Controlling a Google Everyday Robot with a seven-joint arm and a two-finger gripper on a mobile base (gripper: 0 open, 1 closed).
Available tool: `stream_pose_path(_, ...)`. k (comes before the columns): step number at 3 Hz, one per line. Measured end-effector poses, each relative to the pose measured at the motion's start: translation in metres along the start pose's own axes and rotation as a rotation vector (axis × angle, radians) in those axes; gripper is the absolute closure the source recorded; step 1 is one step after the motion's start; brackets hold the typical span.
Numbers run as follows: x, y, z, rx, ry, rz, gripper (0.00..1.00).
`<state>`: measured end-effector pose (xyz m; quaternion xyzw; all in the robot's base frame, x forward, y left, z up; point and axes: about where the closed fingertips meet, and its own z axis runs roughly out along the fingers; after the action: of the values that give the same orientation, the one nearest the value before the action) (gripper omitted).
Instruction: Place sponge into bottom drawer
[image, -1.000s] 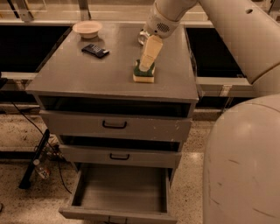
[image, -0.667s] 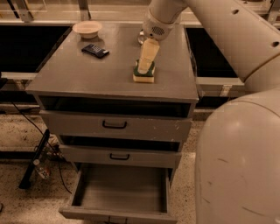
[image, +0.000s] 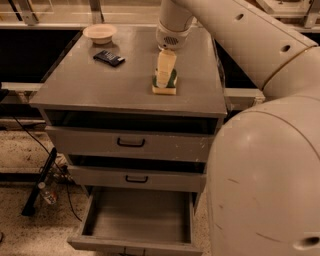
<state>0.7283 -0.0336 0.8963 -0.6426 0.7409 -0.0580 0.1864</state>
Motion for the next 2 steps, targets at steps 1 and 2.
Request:
stream_pose_path(1, -0.002, -0.001, 0.010, -0.019, -0.009, -0.008, 0.00)
stream_pose_path(2, 0.019, -0.012, 0.065, -0.079, 0.016, -0.001, 0.00)
